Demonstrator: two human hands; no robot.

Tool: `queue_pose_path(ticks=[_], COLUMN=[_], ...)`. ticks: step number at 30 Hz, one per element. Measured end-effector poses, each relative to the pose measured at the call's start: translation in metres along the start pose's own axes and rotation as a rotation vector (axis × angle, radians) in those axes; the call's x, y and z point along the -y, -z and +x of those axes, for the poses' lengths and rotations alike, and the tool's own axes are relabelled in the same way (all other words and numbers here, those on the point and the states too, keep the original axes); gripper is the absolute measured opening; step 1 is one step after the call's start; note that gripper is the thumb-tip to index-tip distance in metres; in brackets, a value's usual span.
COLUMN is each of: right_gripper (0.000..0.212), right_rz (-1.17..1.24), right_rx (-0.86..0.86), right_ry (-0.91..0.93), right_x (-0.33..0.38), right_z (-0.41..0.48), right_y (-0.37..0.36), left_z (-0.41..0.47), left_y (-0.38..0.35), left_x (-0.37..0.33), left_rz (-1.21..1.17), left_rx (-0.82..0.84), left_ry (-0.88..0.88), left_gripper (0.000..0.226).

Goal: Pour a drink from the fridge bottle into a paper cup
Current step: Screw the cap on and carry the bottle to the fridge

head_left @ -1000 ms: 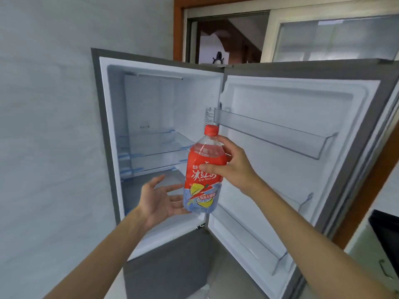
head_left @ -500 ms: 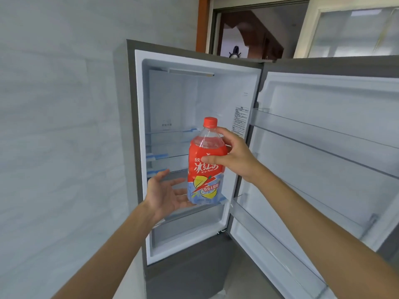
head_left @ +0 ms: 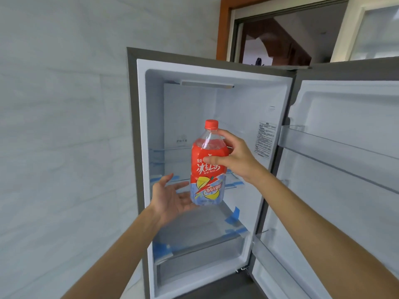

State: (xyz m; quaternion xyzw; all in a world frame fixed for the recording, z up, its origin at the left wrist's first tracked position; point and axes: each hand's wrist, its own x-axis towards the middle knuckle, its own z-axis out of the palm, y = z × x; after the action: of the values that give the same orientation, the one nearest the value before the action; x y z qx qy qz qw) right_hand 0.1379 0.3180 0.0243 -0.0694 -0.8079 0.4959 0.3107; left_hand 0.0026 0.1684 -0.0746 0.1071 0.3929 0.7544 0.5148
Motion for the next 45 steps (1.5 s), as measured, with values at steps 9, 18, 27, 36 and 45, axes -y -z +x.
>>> queue_pose_path(ticks=[9,18,27,36,45], right_gripper=[0.072,0.072,0.072,0.066,0.071], right_rz=[0.065,0.118,0.122,0.117,0.111], right_rx=[0.017,0.003,0.026,0.082,0.124], right_ry=[0.005,-0.01,-0.033,-0.038,-0.073], right_x=[-0.066,-0.125,-0.165,-0.182,-0.201], right_z=[0.104,0.179,0.22,0.243,0.258], right_y=[0.029,0.036,0.024,0.013,0.007], left_z=[0.105,0.171,0.204,0.225,0.233], left_y=[-0.009,-0.009,0.0,0.001,-0.005], left_x=[-0.028,-0.047,-0.055,-0.062,-0.07], left_rz=[-0.023,-0.027,-0.047,-0.065,-0.042], left_rx=[-0.118,-0.271,-0.335,-0.399,-0.441], left_ry=[-0.087,-0.157,-0.225,-0.301,-0.298], left_gripper=[0.066,0.062,0.055,0.054,0.048])
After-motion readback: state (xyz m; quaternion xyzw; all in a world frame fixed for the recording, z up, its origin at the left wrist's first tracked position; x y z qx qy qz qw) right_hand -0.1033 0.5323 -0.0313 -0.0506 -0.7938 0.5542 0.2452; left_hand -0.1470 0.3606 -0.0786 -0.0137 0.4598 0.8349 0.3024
